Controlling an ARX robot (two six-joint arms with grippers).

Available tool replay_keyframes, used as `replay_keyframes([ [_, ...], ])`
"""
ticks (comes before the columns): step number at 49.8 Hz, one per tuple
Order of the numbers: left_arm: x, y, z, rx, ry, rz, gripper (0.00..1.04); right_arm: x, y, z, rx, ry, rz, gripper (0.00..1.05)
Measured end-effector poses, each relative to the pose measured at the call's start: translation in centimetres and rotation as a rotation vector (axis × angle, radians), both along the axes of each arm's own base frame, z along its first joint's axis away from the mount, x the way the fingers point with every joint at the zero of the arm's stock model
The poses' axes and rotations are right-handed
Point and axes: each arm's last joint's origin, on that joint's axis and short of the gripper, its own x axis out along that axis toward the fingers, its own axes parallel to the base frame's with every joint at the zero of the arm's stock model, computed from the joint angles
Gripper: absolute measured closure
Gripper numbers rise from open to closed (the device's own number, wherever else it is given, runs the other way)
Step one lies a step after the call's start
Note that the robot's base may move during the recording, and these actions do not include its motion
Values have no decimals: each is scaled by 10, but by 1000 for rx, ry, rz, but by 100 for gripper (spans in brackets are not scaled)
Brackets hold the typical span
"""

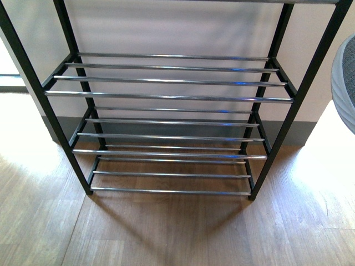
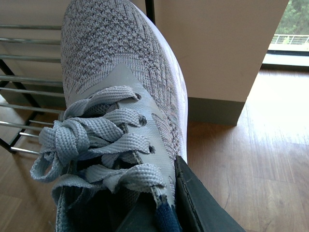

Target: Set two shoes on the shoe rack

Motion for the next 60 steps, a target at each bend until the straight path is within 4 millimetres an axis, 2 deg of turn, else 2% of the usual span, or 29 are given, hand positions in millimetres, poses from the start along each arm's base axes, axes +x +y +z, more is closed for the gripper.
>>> replay_keyframes([
  [60,0,0,0,0,-1,2,101,0,0,0,1,0,2,103],
])
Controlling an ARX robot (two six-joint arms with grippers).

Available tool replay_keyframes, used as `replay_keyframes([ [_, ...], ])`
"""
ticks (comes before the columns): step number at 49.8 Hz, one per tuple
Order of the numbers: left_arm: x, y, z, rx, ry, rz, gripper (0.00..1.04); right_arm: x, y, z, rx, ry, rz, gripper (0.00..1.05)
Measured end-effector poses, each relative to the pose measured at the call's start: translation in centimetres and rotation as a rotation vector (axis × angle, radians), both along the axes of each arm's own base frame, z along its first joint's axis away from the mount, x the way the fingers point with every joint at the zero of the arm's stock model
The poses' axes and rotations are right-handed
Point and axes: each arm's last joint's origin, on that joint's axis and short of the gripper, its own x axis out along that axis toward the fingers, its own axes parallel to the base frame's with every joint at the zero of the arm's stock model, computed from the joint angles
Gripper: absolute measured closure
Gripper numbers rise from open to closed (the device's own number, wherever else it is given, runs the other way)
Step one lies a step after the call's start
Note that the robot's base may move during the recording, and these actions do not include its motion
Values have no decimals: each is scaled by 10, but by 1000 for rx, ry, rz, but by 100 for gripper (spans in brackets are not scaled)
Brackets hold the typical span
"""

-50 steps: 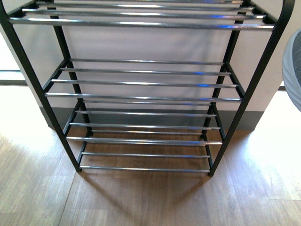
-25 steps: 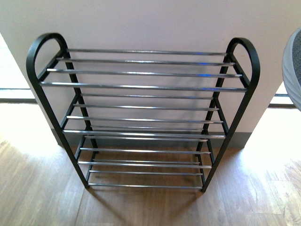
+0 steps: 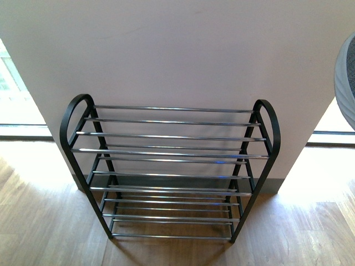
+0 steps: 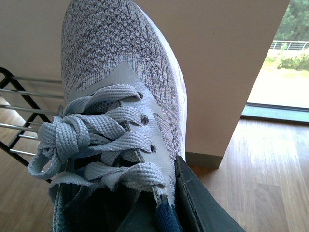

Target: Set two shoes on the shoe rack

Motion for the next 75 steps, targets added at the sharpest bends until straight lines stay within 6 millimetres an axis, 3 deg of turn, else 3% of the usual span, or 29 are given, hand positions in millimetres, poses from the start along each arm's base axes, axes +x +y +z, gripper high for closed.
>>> replay_keyframes([
  [75,0,0,0,0,0,-1,101,0,0,0,-1,0,-1,103],
])
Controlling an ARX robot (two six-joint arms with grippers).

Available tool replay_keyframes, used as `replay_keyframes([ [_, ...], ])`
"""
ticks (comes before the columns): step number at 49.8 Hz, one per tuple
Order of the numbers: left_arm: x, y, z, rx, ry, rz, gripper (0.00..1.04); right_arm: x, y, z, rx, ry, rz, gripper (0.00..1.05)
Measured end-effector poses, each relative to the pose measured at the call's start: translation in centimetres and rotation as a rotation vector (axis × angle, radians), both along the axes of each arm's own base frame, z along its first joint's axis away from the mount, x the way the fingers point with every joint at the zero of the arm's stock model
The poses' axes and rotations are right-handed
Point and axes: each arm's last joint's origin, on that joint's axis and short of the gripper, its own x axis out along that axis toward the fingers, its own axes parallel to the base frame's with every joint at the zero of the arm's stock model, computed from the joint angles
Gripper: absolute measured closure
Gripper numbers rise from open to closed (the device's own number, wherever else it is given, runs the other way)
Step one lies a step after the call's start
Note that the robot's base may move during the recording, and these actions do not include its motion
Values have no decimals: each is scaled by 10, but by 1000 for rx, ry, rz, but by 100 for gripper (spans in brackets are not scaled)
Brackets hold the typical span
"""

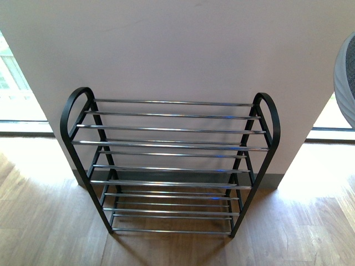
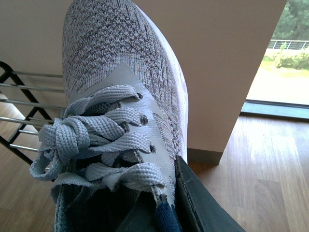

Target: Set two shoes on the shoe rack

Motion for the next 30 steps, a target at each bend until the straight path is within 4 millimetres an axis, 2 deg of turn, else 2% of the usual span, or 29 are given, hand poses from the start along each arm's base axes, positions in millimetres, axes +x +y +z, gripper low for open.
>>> replay_keyframes([
  [30,0,0,0,0,0,0,101,0,0,0,0,0,0,103],
])
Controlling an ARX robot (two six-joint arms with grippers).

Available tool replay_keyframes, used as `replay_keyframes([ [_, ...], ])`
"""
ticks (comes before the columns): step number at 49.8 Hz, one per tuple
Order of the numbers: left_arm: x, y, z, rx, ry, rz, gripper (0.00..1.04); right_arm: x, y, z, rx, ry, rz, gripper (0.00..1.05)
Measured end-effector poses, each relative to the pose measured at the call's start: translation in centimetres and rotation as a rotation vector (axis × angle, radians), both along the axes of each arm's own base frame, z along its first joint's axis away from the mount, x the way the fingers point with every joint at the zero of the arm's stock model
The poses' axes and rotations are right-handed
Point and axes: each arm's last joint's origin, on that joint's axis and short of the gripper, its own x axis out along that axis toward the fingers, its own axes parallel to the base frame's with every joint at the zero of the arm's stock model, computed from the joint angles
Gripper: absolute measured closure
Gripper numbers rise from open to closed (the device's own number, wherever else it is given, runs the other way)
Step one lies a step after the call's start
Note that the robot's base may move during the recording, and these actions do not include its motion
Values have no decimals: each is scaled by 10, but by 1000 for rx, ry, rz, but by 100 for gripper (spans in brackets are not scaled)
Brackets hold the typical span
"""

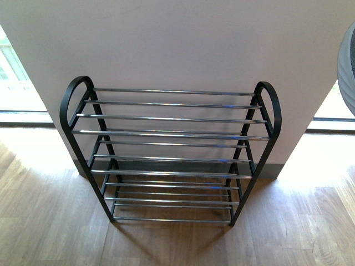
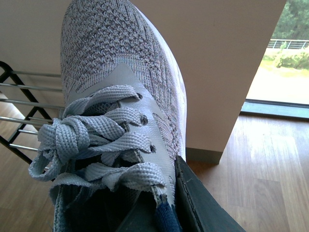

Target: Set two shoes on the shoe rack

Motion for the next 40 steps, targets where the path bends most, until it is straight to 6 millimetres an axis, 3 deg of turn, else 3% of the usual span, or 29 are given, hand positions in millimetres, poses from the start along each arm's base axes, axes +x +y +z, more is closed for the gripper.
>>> replay_keyframes([
  [40,0,0,0,0,0,-2,101,0,-1,-1,24,-39,56,103],
])
